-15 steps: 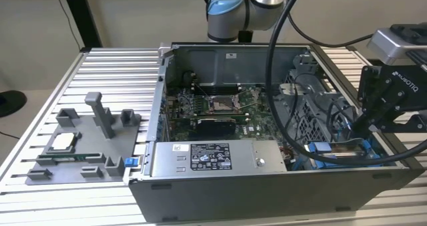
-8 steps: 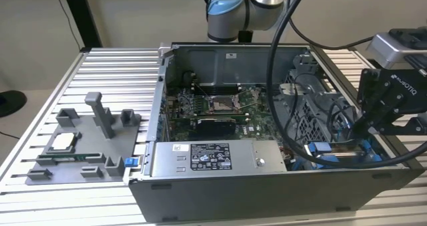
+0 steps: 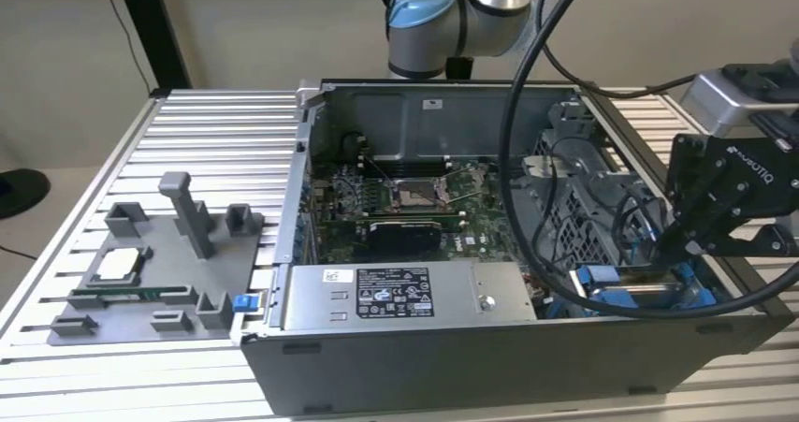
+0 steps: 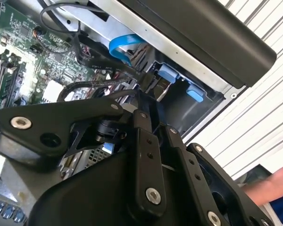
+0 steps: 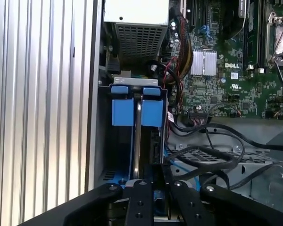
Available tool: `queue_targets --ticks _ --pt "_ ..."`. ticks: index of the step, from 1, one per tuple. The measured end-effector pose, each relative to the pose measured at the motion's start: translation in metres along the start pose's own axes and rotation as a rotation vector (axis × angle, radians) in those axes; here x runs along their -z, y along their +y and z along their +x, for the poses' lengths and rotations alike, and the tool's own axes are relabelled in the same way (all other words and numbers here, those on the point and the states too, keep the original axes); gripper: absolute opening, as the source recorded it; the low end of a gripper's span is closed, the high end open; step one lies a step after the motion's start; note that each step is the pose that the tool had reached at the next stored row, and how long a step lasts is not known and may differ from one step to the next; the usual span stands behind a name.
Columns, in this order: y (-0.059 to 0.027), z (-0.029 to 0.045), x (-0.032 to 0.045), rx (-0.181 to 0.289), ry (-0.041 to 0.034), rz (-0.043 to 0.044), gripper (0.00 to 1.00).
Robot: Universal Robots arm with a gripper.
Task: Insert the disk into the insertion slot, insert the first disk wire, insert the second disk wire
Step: 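Insert the first disk wire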
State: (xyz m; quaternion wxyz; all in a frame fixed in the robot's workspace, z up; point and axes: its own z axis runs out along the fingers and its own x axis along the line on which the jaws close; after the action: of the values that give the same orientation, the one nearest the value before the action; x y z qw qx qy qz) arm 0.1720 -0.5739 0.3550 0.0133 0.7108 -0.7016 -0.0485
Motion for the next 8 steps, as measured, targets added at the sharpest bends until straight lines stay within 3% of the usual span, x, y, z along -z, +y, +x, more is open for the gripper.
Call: queue_targets --ticks 8 --pt "-0.0018 -0.0006 -0.0067 0.005 0.0008 -0.0001 0.0"
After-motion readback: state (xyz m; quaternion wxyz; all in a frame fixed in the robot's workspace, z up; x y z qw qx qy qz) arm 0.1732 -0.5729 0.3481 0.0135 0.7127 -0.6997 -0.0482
